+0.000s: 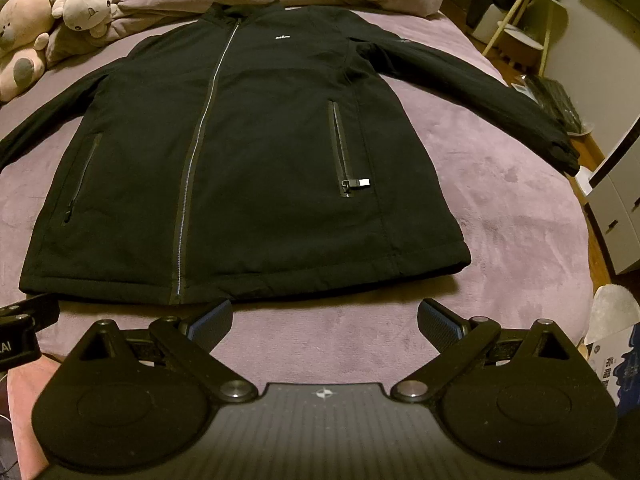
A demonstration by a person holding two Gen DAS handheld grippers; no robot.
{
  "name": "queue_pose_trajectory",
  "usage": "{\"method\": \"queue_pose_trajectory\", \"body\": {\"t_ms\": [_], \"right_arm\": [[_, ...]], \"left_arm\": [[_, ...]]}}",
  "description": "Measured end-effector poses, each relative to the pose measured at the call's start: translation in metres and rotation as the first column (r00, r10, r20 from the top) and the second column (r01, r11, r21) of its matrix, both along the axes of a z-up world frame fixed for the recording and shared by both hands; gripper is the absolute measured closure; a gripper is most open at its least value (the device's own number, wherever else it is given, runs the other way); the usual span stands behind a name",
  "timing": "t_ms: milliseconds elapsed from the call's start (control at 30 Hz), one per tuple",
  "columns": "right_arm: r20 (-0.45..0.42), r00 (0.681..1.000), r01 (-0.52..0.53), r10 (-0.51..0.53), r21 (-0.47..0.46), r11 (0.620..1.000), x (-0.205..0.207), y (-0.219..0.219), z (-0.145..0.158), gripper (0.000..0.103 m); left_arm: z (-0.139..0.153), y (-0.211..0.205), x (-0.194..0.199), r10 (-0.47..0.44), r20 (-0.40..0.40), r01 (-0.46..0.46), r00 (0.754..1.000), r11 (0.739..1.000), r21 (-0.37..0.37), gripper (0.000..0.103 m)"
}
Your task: Fold large clothes
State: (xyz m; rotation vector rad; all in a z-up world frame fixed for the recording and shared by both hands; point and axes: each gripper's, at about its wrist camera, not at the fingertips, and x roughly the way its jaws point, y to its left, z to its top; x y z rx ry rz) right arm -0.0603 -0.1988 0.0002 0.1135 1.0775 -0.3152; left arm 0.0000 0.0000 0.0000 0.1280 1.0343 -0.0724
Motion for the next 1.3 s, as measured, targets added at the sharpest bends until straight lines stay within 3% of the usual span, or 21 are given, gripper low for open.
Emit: {"method": "queue_pose_trajectory", "body": {"t_ms": [1300], "right_arm": [[0.017,1.000,0.003,-0.003,-0.009,1.000,-0.0026,0.0025,0.0067,0.004]], "left_arm": [[0.0038,-0.0026,-0.0012,0.003,0.002,-0.003,1.000,1.000,-0.006,0.000]]}}
